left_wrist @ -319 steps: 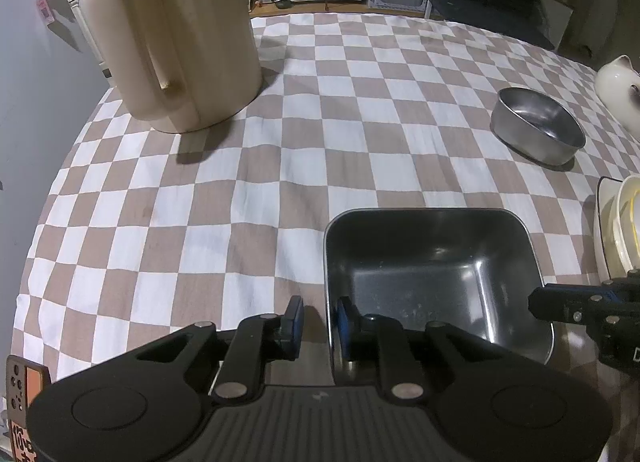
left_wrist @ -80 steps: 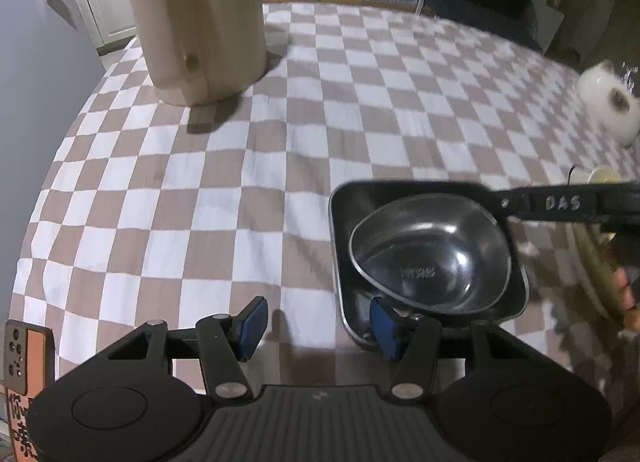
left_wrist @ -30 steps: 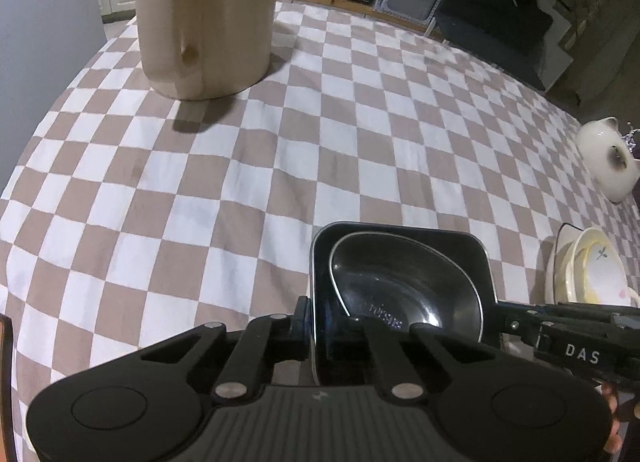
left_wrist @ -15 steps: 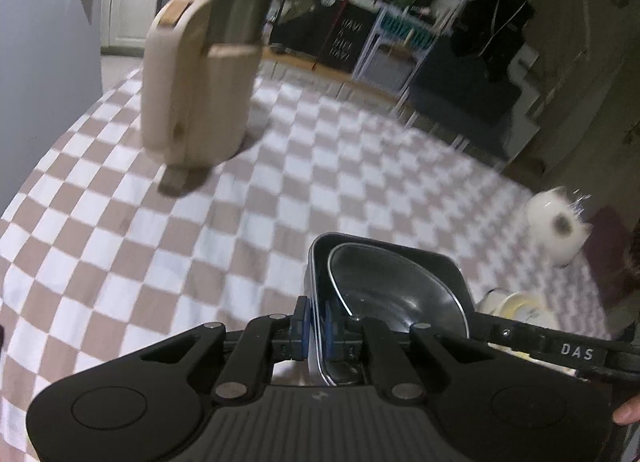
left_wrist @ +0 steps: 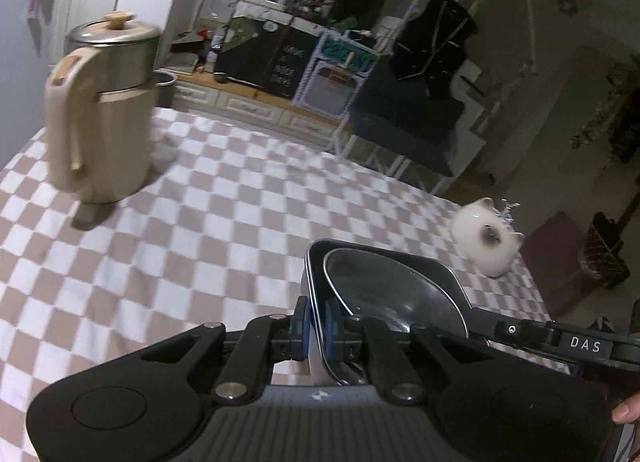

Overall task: Organize plates and bowls
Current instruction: 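Lift and carry the tray stack with both grippers to the cream bowl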

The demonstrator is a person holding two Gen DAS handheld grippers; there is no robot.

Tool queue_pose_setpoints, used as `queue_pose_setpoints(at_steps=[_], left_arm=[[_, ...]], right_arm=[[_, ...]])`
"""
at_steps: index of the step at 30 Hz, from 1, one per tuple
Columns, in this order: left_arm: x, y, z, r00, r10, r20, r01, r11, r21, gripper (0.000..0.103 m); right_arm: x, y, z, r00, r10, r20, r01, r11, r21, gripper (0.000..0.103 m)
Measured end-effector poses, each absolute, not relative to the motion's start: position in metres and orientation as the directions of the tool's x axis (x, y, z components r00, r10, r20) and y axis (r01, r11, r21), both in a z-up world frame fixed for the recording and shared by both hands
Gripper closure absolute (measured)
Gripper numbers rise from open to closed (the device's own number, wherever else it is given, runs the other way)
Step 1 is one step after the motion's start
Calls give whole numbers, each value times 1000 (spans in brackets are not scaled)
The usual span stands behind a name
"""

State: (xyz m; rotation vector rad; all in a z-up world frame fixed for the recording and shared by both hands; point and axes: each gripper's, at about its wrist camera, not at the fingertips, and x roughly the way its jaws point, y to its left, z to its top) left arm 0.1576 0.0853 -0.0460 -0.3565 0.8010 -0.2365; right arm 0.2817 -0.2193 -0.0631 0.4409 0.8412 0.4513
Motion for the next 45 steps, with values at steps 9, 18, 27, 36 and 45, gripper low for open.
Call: queue_pose_setpoints(at_steps=[9, 18, 27, 36, 45], left_arm=[[164, 22, -46, 649, -376, -661, 174, 919, -353, 96], [172, -24, -55, 616, -391, -684, 239, 920, -311, 96], [189, -43, -77, 563, -362, -743, 240, 932, -272, 96], [197, -58, -90, 520, -358, -775, 265, 931, -251, 96], [198, -64, -94, 511, -346, -787, 280, 933, -228, 95]], right_arm=[[258, -279, -58, 636, 464, -617, -119, 848, 516, 93], [253, -316, -73, 655, 393, -645, -23, 864, 503, 93], [259, -316, -85, 628, 356, -692, 22, 881, 473, 93], [259, -324, -91, 594, 327, -735, 53, 896, 441, 93], [256, -326, -92, 586, 310, -748, 66, 903, 425, 93]])
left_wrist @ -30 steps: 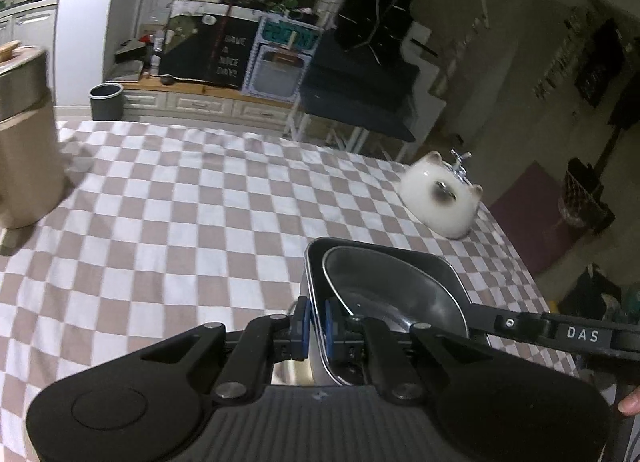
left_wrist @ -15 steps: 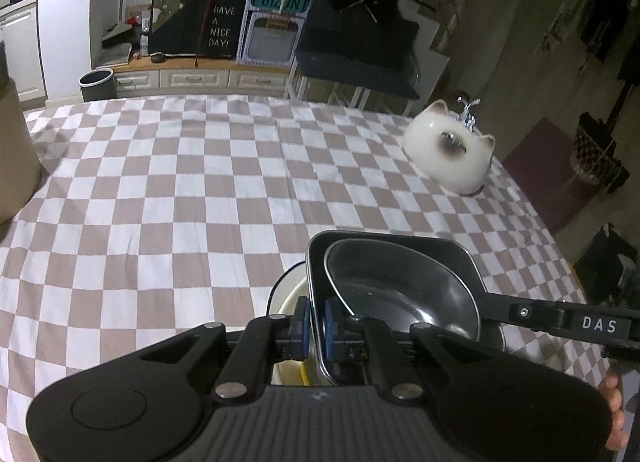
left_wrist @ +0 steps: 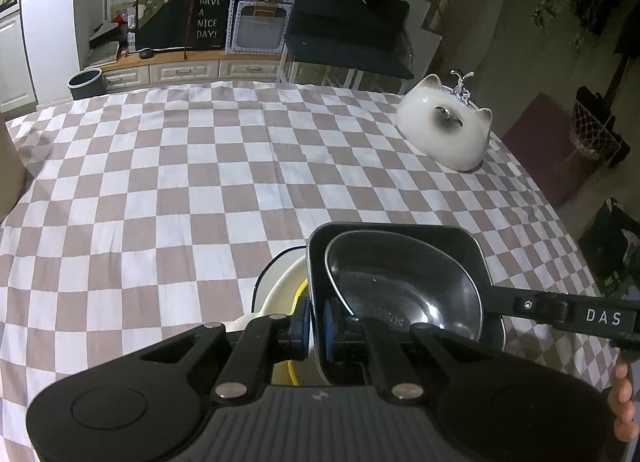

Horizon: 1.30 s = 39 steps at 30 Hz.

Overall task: Organize plates and bowls
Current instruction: 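Lift and carry the tray stack with both grippers to the cream bowl, then lower the tray stack onto the floral bowl in the cream bowl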

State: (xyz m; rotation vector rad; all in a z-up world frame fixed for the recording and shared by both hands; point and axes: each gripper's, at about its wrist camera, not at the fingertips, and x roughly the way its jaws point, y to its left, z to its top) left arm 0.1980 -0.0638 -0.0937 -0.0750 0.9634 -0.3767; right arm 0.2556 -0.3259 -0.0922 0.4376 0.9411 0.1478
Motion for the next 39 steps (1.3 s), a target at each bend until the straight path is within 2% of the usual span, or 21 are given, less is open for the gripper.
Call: queue_pose_setpoints(at_steps=[15, 22, 39], left_arm=[[195, -66, -96, 485, -326, -811, 291, 935, -202, 95], [193, -69, -99, 473, -316, -822, 311, 933, -180, 95], [197, -71, -105, 446, -323, -835, 328, 927, -183, 95]], right_arm=[[256, -322, -94, 564, 314, -764, 51, 910, 411, 93], [258, -316, -102, 529, 285, -799, 56, 928, 368, 91], [262, -317, -104, 528, 285, -800, 66, 925, 374, 90]])
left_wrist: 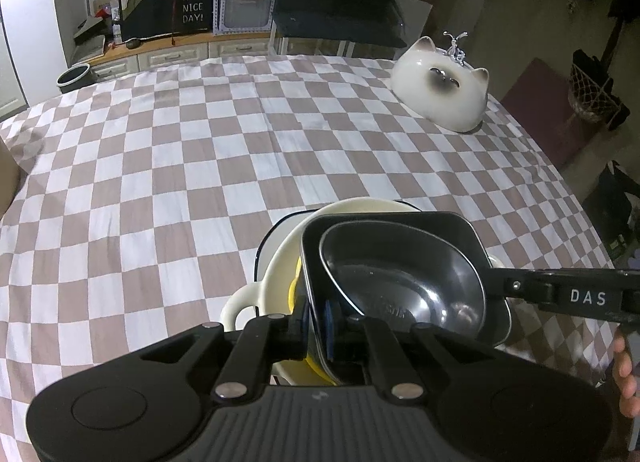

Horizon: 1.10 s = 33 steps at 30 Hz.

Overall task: Organize plates and bowls
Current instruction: 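Lower the tray stack onto the floral bowl in the cream bowl, then open both grippers to release the tray stack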

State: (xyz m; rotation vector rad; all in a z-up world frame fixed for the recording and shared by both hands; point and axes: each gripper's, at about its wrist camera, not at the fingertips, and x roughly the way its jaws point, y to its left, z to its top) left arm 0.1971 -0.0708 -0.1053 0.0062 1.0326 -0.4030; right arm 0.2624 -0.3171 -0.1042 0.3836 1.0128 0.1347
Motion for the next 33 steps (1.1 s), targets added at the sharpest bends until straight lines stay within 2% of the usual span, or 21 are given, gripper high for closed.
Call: queue_pose_setpoints(at_steps=[3, 5, 7, 9, 12, 14, 17, 19, 25, 33], left_arm=[[196, -72, -105, 445, -319, -837, 335, 926, -175, 92], [194, -72, -103, 442, -317, -839, 336, 926, -173, 89], [191, -72, -100, 448, -309, -839, 334, 928, -164, 81], [188, -69, -97, 455, -310, -835, 330, 929, -166, 75], [182, -65, -90, 474, -306, -826, 318, 934, -164, 62], [178, -63, -84, 485, -308, -818, 314, 935, -166, 58], [168, -60, -74, 508, -311, -803, 313, 935, -165, 42], [161, -57, -66, 529, -316, -787, 312, 936, -165, 27], [132, -46, -39, 613, -323, -721, 293, 941, -172, 2], [91, -40, -21, 685, -289, -668, 292, 950, -111, 0]], right_arm=[[263, -313, -103, 525, 270, -807, 62, 934, 353, 88], [262, -313, -99, 535, 255, -806, 60, 940, 337, 80], [261, -315, -96, 546, 235, -804, 69, 944, 322, 67], [260, -318, -93, 556, 225, -800, 78, 944, 320, 58], [256, -320, -87, 572, 211, -792, 83, 947, 312, 49], [252, -319, -80, 588, 200, -784, 73, 952, 297, 41], [244, -317, -71, 611, 192, -768, 60, 956, 286, 30], [239, -316, -66, 626, 186, -757, 55, 958, 281, 26], [221, -322, -54, 665, 180, -725, 52, 957, 285, 16], [179, -326, -30, 764, 139, -630, 23, 970, 243, 4]])
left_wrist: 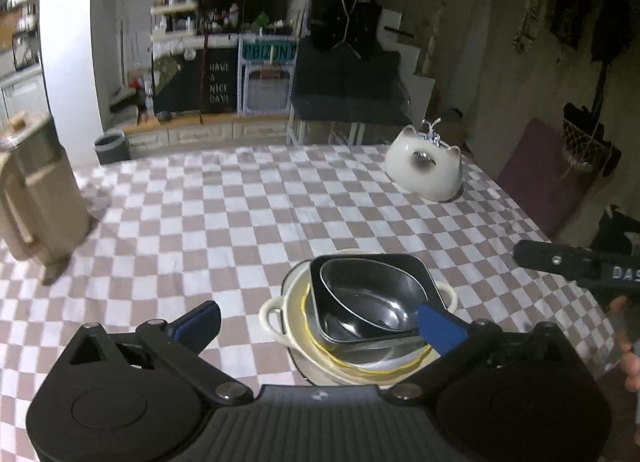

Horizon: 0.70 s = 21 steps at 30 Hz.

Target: Organize plates and bowls

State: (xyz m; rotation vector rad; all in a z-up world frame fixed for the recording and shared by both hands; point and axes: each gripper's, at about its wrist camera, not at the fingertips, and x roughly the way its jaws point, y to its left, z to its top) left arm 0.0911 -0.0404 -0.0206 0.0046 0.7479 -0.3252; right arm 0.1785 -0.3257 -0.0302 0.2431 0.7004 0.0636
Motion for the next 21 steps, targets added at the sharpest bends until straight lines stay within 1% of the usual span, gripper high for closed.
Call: queue_pose_setpoints(at_steps=[2, 6, 12, 16, 21], left_arm=[[79, -39, -16, 716, -270, -644, 282, 955, -87, 0], [57, -32, -7, 752, -282, -596, 278, 955, -101, 0], [17, -26, 2, 802, -280, -527, 265, 958, -106, 0], [-4, -28, -2, 809, -279, -518, 272, 958, -92, 0], [-24, -27, -12, 822, -215, -527, 228, 973, -40, 0]], right_arm=[[170, -324, -26, 778, 134, -613, 17, 972, 235, 2], [144, -319, -19, 823, 130, -553, -18, 979, 203, 1], [116, -310, -20, 839, 117, -531, -47, 988, 144, 1], [100, -309, -21, 856, 109, -506, -43, 989, 140, 1], [86, -308, -21, 870, 94, -485, -42, 992, 117, 1]])
